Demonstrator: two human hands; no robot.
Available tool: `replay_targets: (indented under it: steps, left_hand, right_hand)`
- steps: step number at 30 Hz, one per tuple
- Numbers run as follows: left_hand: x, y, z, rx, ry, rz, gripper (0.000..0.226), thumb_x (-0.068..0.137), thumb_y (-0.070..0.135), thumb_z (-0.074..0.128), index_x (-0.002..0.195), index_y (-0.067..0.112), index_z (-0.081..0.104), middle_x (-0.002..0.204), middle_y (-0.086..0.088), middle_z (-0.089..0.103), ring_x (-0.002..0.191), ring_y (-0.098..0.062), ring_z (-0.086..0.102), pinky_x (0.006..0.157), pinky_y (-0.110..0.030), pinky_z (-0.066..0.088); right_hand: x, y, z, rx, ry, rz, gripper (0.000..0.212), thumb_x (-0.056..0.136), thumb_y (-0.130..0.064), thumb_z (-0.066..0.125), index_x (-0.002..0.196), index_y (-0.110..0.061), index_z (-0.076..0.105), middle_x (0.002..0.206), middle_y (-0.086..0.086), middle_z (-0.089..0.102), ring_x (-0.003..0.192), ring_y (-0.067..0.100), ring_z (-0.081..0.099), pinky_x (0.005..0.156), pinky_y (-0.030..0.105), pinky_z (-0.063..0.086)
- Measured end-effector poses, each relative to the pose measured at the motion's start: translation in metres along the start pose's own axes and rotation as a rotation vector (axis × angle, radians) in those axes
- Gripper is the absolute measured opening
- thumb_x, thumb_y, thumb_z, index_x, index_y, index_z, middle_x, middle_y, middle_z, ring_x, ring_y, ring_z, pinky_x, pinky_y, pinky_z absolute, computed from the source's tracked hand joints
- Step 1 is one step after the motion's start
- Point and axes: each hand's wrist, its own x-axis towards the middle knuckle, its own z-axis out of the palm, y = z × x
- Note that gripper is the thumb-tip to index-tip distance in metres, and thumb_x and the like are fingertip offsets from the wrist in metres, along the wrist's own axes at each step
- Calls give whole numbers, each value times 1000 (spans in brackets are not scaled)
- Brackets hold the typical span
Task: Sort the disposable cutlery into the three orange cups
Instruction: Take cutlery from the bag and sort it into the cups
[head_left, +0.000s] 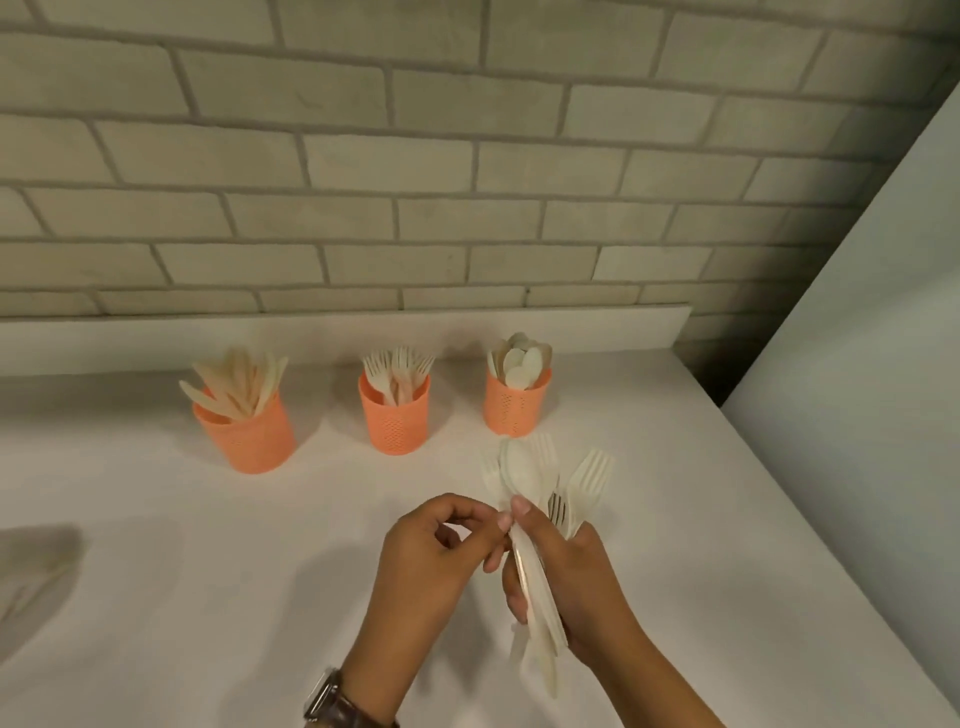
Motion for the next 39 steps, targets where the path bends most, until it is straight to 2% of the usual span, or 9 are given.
replay_targets:
  steps: [7,13,16,20,24,27,30,34,39]
  left_hand:
    - [3,11,7,51,-84,-23,32,85,23,62,54,15,62,46,1,50,53,-16,42,61,-20,42]
    - [7,17,-2,-16,40,-6,26,85,7,60,61,4,68,46,0,53,47,-8,50,55,-12,43]
    - [7,19,-1,-42,86,-33,26,85,3,60,64,11,74,47,3,60,46,-4,54,54,-9,44]
    - [9,17,-3,-22,140,-72,29,84,4,59,61,15,73,47,11,60,47,1,54,54,-6,41]
    - [15,11,-6,11,164,-97,24,88,9,53,76,13,74,57,7,61,56,-4,54,59,-8,43]
    - [21,11,-4,-116,103,-205,31,95,11,42,92,18,72,61,9,60,61,-6,61,67,-17,50]
    - [22,11,-3,-275,-5,-297,33,98,14,39,99,17,71,68,4,53,52,-10,53,56,-22,46]
    - [21,11,-3,-310,-31,-266,26,95,17,47,100,14,72,66,6,55,50,-8,44,51,-19,42]
    - [18,12,5,-218,69,-191,14,87,12,60,89,17,73,68,1,70,56,-11,61,58,-20,52]
  right_hand:
    - [17,2,-10,2,-140,35,51,87,-39,51,64,5,62,42,6,55,33,19,46,43,26,43]
    - [32,6,-1,171,-117,80,36,81,-28,62,89,6,67,65,22,65,49,30,61,49,33,52]
    - [33,9,-2,181,-88,71,29,85,-24,61,90,3,70,69,24,68,56,31,66,49,35,53]
    - [32,10,-6,167,-43,61,24,83,-29,62,89,-9,74,65,22,67,47,30,61,46,33,50]
    - [37,10,-11,208,-18,63,38,78,-35,60,102,-7,66,58,17,59,37,25,48,41,29,42]
    - [38,10,-14,231,0,66,42,72,-38,64,98,-6,66,56,16,55,37,25,44,41,29,40]
    - [38,12,-17,239,-4,70,41,70,-40,65,96,-8,67,55,14,53,39,25,43,43,29,39]
    - [38,14,-21,251,-9,84,46,68,-39,68,97,-2,65,51,9,48,37,23,41,41,27,37]
    - [36,14,-20,291,-39,103,32,70,-29,72,88,-4,65,48,6,44,34,19,40,39,25,35]
